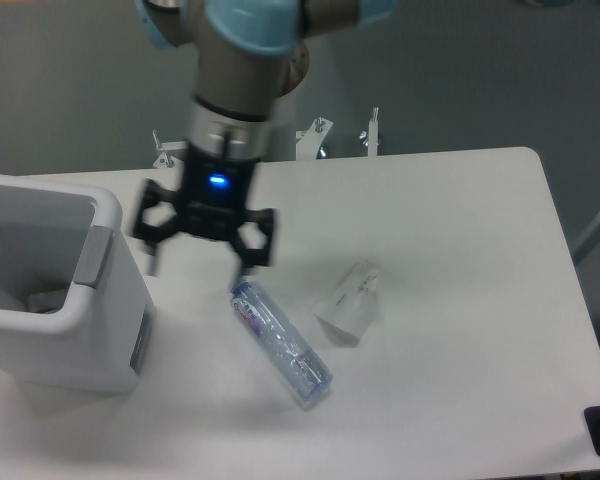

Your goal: Open the trash can

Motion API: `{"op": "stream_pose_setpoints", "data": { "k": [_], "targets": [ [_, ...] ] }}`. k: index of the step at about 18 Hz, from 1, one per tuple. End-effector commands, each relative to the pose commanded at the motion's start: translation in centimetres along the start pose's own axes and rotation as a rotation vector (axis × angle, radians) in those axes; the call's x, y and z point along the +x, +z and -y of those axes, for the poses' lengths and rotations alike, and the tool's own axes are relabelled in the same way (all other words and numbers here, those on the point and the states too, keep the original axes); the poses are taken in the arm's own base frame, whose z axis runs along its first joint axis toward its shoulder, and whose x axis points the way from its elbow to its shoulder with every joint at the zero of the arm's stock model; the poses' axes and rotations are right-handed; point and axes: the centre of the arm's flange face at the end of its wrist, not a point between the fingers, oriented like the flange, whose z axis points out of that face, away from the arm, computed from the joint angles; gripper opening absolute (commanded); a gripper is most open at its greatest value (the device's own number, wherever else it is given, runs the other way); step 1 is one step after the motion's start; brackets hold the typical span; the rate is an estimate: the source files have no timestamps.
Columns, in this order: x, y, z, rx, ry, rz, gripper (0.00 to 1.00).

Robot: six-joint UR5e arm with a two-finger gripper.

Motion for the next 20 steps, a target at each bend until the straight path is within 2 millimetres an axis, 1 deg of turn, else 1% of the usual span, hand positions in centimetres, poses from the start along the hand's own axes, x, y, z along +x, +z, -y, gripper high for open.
{"op": "stream_pose_setpoints", "data": {
  "k": [1, 2, 3, 4, 6, 8, 11, 12, 13, 15, 18, 20],
  "targets": [
    [-1.6, 0.7, -0.7, -0.029, 0.038, 0.029, 1.0],
    [-3.7, 1.0, -1.6, -0.058, 0.061, 0.062, 1.0],
    [-5.4, 1.3, -2.4, -0.084, 0.09, 0.084, 1.0],
    [-6.5, 2.0, -2.9, -0.106, 0.123, 0.086, 1.0],
    [-7.9, 2.0, -3.4, -0.119, 0.176, 0.091, 1.0],
    [-8.7, 2.0, -3.7, -0.125, 0.231, 0.091, 1.0],
    [-10.4, 2.9, -4.3, -0.147, 0.356, 0.079, 1.0],
    [-12.1, 3.2, -5.0, -0.165, 0.382, 0.083, 1.0],
    [-13.3, 3.3, -5.7, -0.188, 0.411, 0.092, 1.0],
    [-13.9, 3.9, -6.4, -0.238, 0.472, 0.098, 1.0],
    [-13.4, 5.0, -7.8, -0.284, 0.48, 0.09, 1.0],
    [-13.3, 5.1, -8.0, -0.331, 0.518, 0.11, 1.0]
  ]
}}
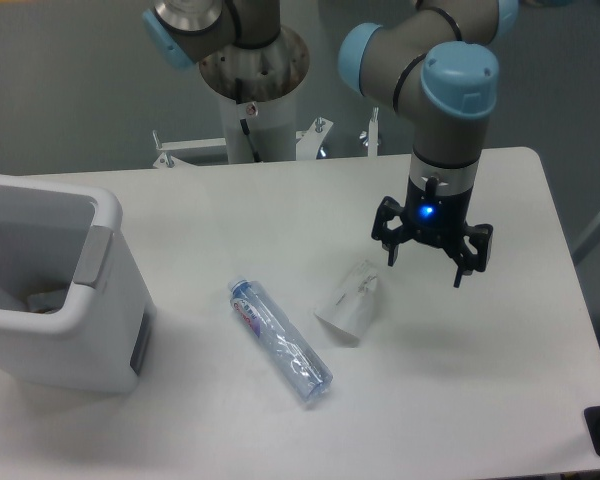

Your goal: Open the trash can

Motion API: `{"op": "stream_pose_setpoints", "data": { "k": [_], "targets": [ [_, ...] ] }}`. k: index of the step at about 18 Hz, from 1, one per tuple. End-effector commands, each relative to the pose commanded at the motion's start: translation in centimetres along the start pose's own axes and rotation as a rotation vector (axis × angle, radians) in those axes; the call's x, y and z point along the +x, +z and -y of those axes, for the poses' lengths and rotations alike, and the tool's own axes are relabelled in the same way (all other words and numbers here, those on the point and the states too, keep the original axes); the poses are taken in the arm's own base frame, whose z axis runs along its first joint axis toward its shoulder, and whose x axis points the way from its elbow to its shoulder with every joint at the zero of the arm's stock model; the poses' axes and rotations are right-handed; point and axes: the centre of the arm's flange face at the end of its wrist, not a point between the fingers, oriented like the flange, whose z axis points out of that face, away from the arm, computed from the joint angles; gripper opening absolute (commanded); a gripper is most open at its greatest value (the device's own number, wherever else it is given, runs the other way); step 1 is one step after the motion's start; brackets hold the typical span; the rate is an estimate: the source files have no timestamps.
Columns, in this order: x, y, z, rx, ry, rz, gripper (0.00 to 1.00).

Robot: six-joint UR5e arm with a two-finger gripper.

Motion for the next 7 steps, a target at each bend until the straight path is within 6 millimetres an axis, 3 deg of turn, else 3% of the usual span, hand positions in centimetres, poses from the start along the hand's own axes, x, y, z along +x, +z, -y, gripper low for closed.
{"op": "stream_pose_setpoints", "data": {
  "k": [7],
  "targets": [
    [0.56, 0.68, -0.31, -0.024, 0.045, -0.009, 1.0]
  ]
}}
